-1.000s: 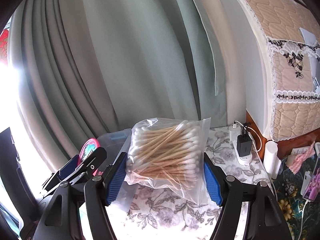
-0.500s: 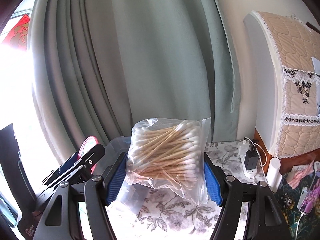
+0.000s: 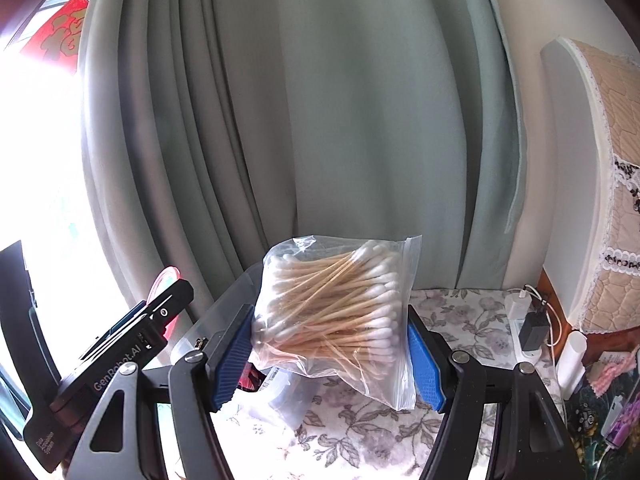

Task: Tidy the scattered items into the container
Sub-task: 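Lift and carry the pink mirror and cotton swab bag over the clear box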

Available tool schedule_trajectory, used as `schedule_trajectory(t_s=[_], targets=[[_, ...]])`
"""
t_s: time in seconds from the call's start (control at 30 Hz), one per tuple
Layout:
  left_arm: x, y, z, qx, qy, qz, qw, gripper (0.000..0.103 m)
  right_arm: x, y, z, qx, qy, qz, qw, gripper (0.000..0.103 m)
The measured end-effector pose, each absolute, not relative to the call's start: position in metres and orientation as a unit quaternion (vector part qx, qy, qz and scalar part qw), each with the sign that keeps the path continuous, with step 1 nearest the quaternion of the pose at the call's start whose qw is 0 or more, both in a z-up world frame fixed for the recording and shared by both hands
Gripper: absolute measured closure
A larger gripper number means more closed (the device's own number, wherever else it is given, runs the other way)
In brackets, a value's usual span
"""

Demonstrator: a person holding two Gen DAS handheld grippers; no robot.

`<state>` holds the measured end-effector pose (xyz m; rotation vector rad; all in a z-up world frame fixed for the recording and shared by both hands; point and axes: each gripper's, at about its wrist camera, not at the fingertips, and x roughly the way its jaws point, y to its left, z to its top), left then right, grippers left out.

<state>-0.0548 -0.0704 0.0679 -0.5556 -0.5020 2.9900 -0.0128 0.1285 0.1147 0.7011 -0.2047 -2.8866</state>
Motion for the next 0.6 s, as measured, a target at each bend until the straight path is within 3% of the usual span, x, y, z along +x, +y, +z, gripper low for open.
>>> schedule_trajectory(t_s=[0.6], targets=[[-0.099,-0.143,-0.001,-0.227,-0.201,0.952,-0.026,0.029,-0.090,0.067,0.039,0.322,-0.025,-0.938,0.130,0.030]])
